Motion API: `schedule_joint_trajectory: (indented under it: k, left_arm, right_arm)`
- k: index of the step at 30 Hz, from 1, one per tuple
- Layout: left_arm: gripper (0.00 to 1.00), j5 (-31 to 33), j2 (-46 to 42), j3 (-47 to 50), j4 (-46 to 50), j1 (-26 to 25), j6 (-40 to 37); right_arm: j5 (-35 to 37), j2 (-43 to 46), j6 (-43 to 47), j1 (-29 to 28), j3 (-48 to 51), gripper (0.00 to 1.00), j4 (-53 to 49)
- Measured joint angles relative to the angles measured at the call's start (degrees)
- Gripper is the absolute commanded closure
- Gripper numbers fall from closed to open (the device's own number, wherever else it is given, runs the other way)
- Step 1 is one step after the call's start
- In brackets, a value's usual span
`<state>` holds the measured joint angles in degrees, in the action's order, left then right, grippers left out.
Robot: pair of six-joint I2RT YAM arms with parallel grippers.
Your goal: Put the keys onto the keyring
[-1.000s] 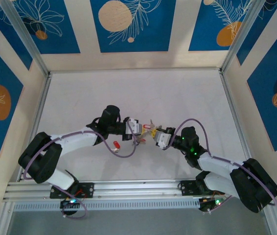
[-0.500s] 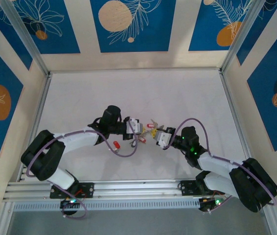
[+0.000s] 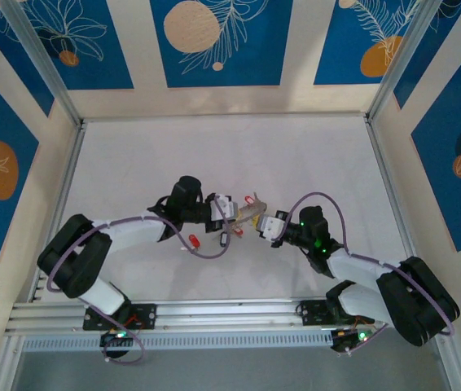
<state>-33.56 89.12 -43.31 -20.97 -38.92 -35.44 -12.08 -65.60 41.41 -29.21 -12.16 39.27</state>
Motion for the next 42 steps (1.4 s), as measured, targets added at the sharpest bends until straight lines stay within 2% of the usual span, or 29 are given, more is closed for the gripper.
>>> schedule_joint_trajectory:
  k: [1,3,5,11,14,17,22,29,30,32,36,39,42]
  left_arm:
    - [0.82,-0.02,0.26,-0.59,0.98,0.00,-0.28]
    - [0.79,-0.55,0.37,-1.53,3.23,0.00,-1.33]
    - [0.69,-1.25,0.37,-2.03,4.85,0.00,-2.75]
    - [0.67,-2.97,2.47,-5.07,10.40,0.00,-5.70]
    - [0.68,-3.02,4.57,-6.93,12.02,0.00,-5.73]
    - [0.73,-3.06,5.57,-7.32,12.94,0.00,-5.73]
    - [0.93,-2.97,6.51,-7.32,13.00,0.00,-5.75]
    - [0.94,-2.84,6.64,-7.32,12.90,-0.13,-5.44]
    - [0.92,-2.86,6.64,-7.32,12.90,-0.17,-5.42]
    - [0.80,-2.89,6.71,-7.32,12.83,-0.28,-5.07]
    - [0.74,-3.58,7.34,-7.32,11.85,-0.61,-4.74]
    - [0.77,-3.89,7.85,-7.32,11.58,-0.98,-4.59]
    - [0.85,-3.78,8.11,-7.34,11.41,-1.40,-4.66]
  right_arm:
    - [0.00,0.00,0.17,0.00,0.00,1.00,-0.15]
    - [-0.02,-0.09,0.22,0.00,-0.02,1.00,-0.20]
    - [-0.22,-0.35,0.39,0.11,-0.11,1.00,-0.31]
    - [-0.63,-1.22,0.61,0.22,-0.39,1.00,-0.35]
    - [-0.92,-1.73,0.66,0.37,-0.66,1.00,-0.31]
    - [-1.05,-2.21,0.79,0.42,-0.83,1.00,-0.50]
    - [-1.03,-2.89,0.85,0.42,-0.90,1.00,-0.74]
    - [-1.03,-2.97,1.25,0.52,-0.92,1.00,-0.72]
    - [-1.05,-2.99,1.25,0.52,-0.92,1.00,-0.72]
    - [-1.05,-3.30,1.25,0.52,-0.92,1.00,-0.48]
    - [-1.05,-3.67,1.25,0.52,-0.92,1.00,-0.31]
    - [-1.05,-3.67,1.25,0.52,-0.92,1.00,-0.24]
    - [-1.05,-3.74,1.25,0.52,-0.92,1.00,-0.26]
